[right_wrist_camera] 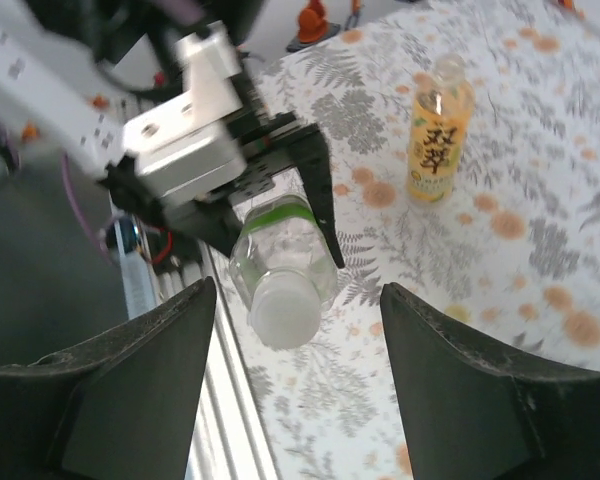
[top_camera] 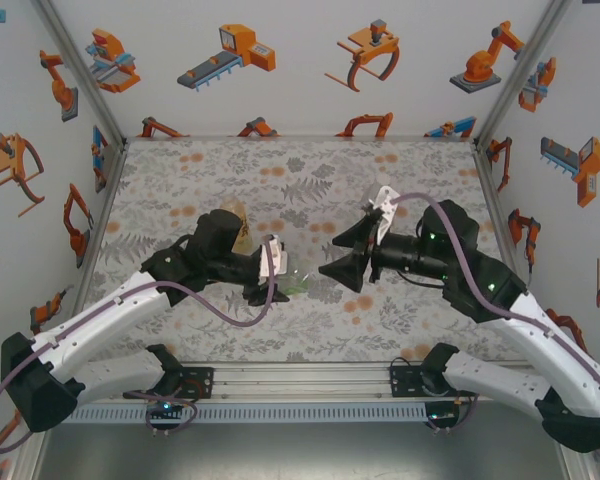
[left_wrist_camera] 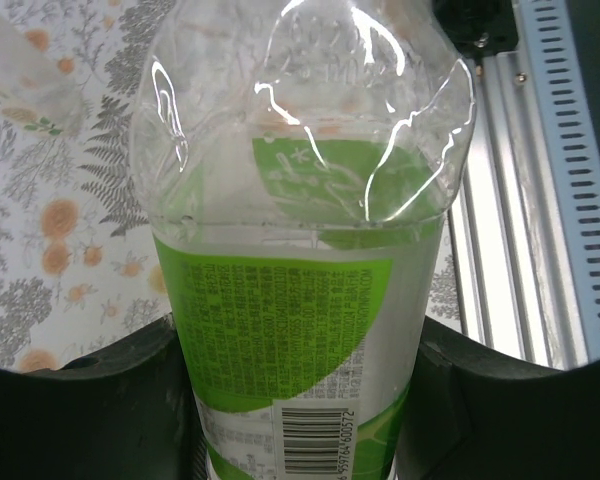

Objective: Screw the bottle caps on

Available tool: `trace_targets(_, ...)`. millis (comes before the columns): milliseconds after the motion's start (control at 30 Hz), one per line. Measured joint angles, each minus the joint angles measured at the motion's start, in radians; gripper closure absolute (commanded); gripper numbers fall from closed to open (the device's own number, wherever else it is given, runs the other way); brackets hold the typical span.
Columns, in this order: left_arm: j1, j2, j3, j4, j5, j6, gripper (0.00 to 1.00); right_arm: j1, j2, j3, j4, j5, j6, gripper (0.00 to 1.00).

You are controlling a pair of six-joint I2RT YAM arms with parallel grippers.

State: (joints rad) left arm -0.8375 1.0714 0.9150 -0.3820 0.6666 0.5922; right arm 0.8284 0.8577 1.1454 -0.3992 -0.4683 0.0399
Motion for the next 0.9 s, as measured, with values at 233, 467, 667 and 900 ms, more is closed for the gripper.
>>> trace_targets(233, 0.000, 0.005, 0.015, -0.027, 0.063, 0.000, 1.00, 0.000, 0.006, 0.002, -0.092, -0.177, -0.324, 0.43)
trace_targets(467, 0.000, 0.006, 0.021, -0.056, 0.085, 0.003, 1.00, 0.000, 0.055, 0.002, -0.128, -0.235, -0.426, 0.50)
trace_targets(667, 0.000, 0.016, 0.022, -0.062, 0.093, 0.007, 1.00, 0.000, 0.064, 0.002, -0.119, -0.253, -0.438, 0.51)
trace_targets(900, 0.000, 0.029, 0.022, -0.068, 0.094, 0.007, 1.00, 0.001, 0.081, 0.002, -0.105, -0.254, -0.438, 0.58)
